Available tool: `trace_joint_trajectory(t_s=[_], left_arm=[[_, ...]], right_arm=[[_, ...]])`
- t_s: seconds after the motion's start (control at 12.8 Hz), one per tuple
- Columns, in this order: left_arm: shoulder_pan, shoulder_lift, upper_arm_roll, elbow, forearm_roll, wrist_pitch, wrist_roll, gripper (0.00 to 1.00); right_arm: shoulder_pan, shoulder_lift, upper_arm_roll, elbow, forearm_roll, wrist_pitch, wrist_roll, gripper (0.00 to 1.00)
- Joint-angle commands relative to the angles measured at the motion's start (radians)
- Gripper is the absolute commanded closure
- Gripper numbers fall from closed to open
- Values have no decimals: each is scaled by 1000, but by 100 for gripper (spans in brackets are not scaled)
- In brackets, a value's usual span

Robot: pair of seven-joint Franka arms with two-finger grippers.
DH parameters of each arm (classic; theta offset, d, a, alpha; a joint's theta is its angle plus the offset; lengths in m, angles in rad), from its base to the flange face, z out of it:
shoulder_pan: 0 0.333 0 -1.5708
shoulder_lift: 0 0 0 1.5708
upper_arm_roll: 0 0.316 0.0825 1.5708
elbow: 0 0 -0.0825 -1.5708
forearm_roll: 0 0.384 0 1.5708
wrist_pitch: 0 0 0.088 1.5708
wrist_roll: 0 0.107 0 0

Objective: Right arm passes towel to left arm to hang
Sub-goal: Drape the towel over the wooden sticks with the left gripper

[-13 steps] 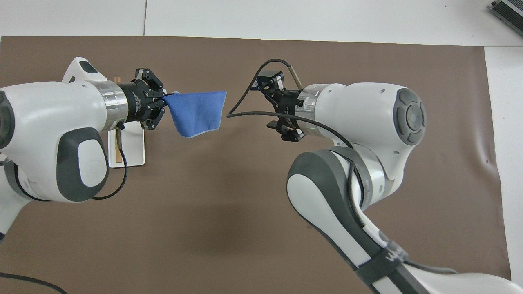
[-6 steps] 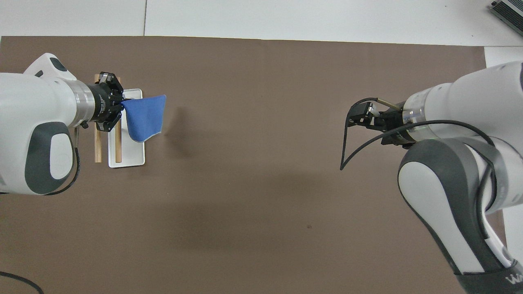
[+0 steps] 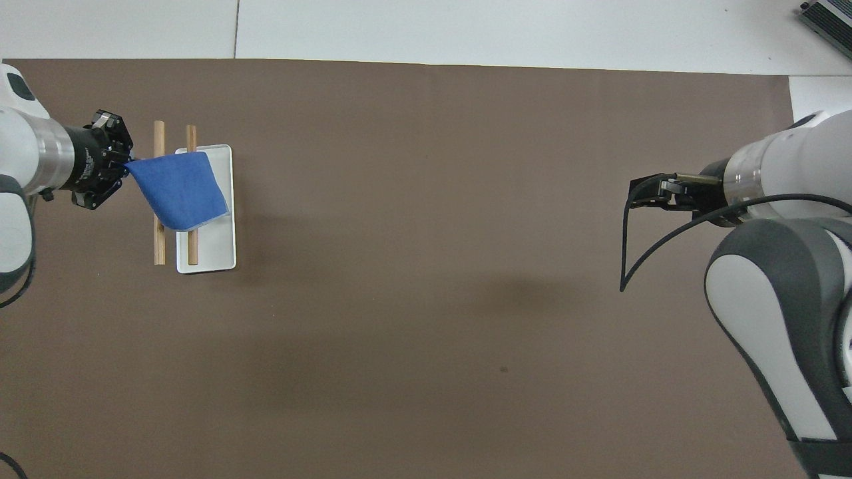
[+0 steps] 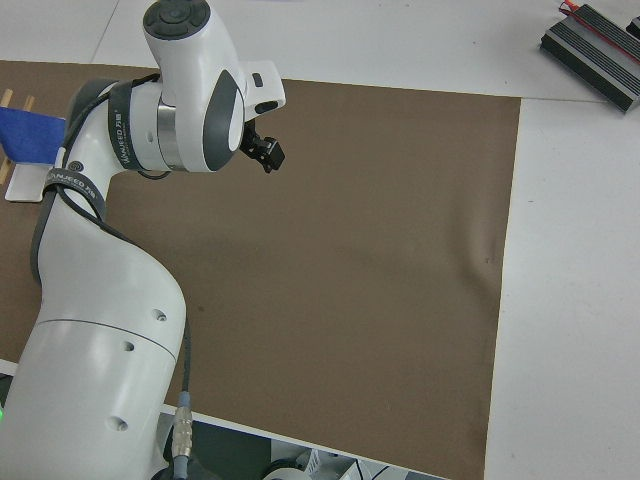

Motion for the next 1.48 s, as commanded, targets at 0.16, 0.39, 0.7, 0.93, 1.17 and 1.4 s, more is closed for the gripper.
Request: trace_joint_trajectory(t_s=[0.16, 0.39, 0.7, 0.93, 1.17, 1.4], left_arm=[[21, 44, -8, 71, 90, -15, 70, 100], [23, 36, -8, 8, 90, 63, 164, 100], [24, 44, -8, -14, 90, 114, 167, 100], [27, 50, -8, -49, 91, 180, 188, 100], [61, 55, -8, -69, 91, 244, 255, 100], [84, 56, -8, -130, 91, 342, 340, 100]], right_arm=[[10, -25, -25, 56, -35, -77, -55, 0], [148, -33, -201, 79, -39, -119, -57, 0], [195, -32, -268, 120, -58, -182, -61, 0], [221, -28, -301, 136, -55, -194, -69, 0], [224, -32, -303, 126, -55, -205, -69, 0], [229, -33, -307, 119, -55, -223, -71, 0]])
